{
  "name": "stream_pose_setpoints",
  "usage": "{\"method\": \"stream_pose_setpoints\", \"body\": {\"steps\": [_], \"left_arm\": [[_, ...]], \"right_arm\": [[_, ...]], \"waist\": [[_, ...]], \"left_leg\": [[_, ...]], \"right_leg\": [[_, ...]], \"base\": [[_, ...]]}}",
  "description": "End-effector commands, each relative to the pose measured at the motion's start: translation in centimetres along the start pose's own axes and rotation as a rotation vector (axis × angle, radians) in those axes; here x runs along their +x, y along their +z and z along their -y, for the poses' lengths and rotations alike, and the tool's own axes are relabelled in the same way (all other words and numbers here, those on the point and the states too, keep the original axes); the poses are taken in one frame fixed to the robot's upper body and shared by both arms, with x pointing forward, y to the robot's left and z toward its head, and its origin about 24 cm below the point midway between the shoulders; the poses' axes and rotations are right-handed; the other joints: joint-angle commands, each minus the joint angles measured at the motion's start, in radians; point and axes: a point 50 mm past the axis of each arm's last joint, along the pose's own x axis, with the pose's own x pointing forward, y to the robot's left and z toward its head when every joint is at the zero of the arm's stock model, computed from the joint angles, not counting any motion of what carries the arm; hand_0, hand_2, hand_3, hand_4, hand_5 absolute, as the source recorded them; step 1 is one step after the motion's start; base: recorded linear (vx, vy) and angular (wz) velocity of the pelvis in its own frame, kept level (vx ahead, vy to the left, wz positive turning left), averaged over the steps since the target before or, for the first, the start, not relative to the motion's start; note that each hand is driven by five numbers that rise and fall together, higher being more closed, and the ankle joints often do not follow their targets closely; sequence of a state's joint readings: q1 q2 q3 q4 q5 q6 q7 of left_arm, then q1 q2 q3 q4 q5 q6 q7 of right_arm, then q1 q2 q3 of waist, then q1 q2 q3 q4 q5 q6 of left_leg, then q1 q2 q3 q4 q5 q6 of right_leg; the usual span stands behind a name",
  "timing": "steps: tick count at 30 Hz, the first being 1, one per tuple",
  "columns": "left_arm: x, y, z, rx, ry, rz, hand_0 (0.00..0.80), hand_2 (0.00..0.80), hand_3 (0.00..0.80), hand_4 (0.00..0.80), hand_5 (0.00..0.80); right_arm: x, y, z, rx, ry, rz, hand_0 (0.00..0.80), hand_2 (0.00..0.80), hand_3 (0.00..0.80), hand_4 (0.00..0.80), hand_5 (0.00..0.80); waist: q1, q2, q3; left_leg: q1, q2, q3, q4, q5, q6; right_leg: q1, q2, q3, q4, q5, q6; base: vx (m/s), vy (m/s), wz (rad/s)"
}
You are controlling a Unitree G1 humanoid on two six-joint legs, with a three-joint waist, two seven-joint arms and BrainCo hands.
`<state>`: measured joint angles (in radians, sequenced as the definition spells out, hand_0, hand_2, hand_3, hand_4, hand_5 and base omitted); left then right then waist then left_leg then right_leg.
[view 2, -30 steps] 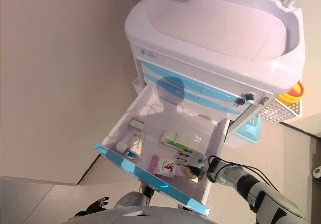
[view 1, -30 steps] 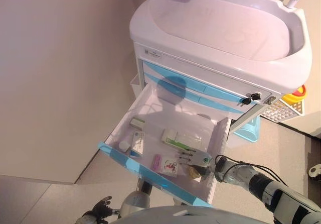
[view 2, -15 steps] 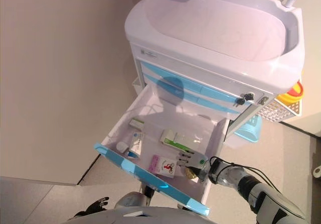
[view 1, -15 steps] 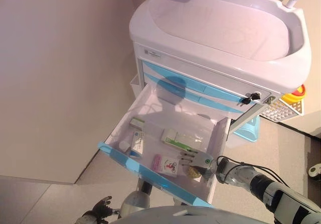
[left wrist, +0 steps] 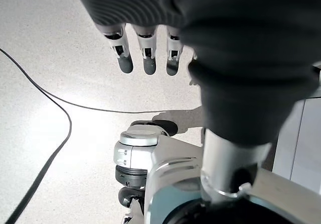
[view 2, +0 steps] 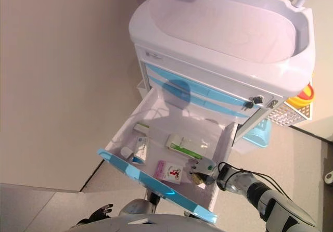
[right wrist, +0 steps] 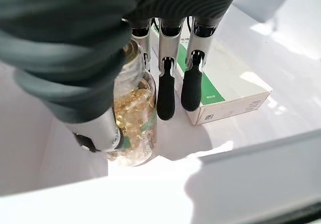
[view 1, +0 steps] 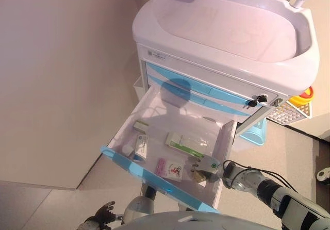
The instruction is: Open the drawer and pick up the medicine
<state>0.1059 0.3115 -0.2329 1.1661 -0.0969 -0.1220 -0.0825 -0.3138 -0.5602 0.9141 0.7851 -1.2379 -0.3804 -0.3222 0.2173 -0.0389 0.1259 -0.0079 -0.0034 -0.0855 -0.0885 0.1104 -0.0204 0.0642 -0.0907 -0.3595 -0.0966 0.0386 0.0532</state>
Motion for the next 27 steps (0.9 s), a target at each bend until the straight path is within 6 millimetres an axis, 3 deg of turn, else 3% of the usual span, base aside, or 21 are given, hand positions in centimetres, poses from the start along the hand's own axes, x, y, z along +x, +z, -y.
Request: {"method": "stream_pose_setpoints", "body": {"steps": [1, 11, 14, 17, 20, 21, 24, 27], "left_arm": [[0.5, 1.4, 0.3, 0.051, -0.015, 0.02, 0.0, 0.0, 0.0, 0.0, 0.0], [0.5, 1.2, 0.2, 0.051, -0.017, 0.018, 0.0, 0.0, 0.0, 0.0, 0.0], [0.4, 1.0, 0.1, 0.045, -0.017, 0.016, 0.0, 0.0, 0.0, 0.0, 0.0], [0.2, 0.6, -0.2, 0.029, -0.011, 0.009, 0.0, 0.0, 0.0, 0.0, 0.0], [0.0, 0.0, -0.7, -0.004, 0.002, 0.002, 0.0, 0.0, 0.0, 0.0, 0.0], [0.0, 0.0, -0.7, -0.004, 0.0, 0.003, 0.0, 0.0, 0.0, 0.0, 0.0], [-0.3, -0.6, 0.0, -0.038, -0.001, -0.01, 0.0, 0.0, 0.0, 0.0, 0.0], [-0.5, -1.1, 0.1, -0.078, -0.003, -0.02, 0.0, 0.0, 0.0, 0.0, 0.0]], "right_arm": [[0.2, -0.4, 0.9, -0.038, -0.025, 0.009, 0.8, 0.8, 0.8, 0.8, 0.8], [-0.4, -1.4, 1.1, -0.071, -0.03, -0.007, 0.8, 0.8, 0.8, 0.8, 0.8], [-0.8, -2.0, 2.0, -0.107, -0.08, 0.008, 0.8, 0.8, 0.8, 0.8, 0.8], [-1.7, -3.1, 5.1, -0.15, -0.17, 0.041, 0.8, 0.8, 0.8, 0.8, 0.8], [-4.1, -4.0, 10.1, -0.152, -0.278, 0.061, 0.8, 0.8, 0.8, 0.8, 0.8], [-4.2, -4.0, 10.3, -0.148, -0.273, 0.058, 0.8, 0.8, 0.8, 0.8, 0.8], [-8.3, -4.7, 17.3, -0.074, -0.426, 0.05, 0.8, 0.8, 0.8, 0.8, 0.8], [-12.5, -6.6, 21.3, 0.013, -0.615, -0.004, 0.8, 0.8, 0.8, 0.8, 0.8]], "waist": [[0.012, -0.008, 0.009], [0.013, -0.013, 0.002], [0.012, -0.016, -0.001], [0.001, -0.023, -0.004], [-0.021, -0.03, -0.003], [-0.02, -0.028, -0.002], [-0.049, -0.026, -0.002], [-0.073, -0.023, -0.009]], "left_leg": [[-0.002, -0.02, -0.01, 0.001, -0.053, 0.008], [0.0, -0.021, -0.014, 0.001, -0.054, 0.009], [0.005, -0.02, -0.012, 0.001, -0.055, 0.009], [0.01, -0.018, -0.006, 0.001, -0.056, 0.006], [0.015, -0.014, 0.006, 0.001, -0.056, 0.004], [0.015, -0.014, 0.007, 0.001, -0.056, 0.004], [0.024, -0.016, 0.015, 0.001, -0.053, 0.004], [0.029, -0.014, 0.031, 0.001, -0.055, 0.008]], "right_leg": [[0.009, 0.004, -0.018, 0.051, -0.019, 0.005], [0.012, 0.005, -0.02, 0.051, -0.02, 0.004], [0.017, 0.007, -0.017, 0.049, -0.019, 0.004], [0.018, 0.009, -0.01, 0.049, -0.017, 0.005], [0.018, 0.013, 0.002, 0.05, -0.013, 0.008], [0.018, 0.013, 0.002, 0.05, -0.012, 0.008], [0.021, 0.015, 0.023, 0.046, -0.003, 0.014], [0.019, 0.017, 0.043, 0.044, -0.001, 0.016]], "base": [[0.0, 0.0, 0.0], [0.0, 0.0, 0.0], [0.0, 0.0, 0.0], [0.0, 0.0, 0.0], [0.01, 0.031, -0.05], [0.026, 0.044, -0.15], [0.003, 0.071, -0.07], [0.002, 0.084, -0.11]]}}
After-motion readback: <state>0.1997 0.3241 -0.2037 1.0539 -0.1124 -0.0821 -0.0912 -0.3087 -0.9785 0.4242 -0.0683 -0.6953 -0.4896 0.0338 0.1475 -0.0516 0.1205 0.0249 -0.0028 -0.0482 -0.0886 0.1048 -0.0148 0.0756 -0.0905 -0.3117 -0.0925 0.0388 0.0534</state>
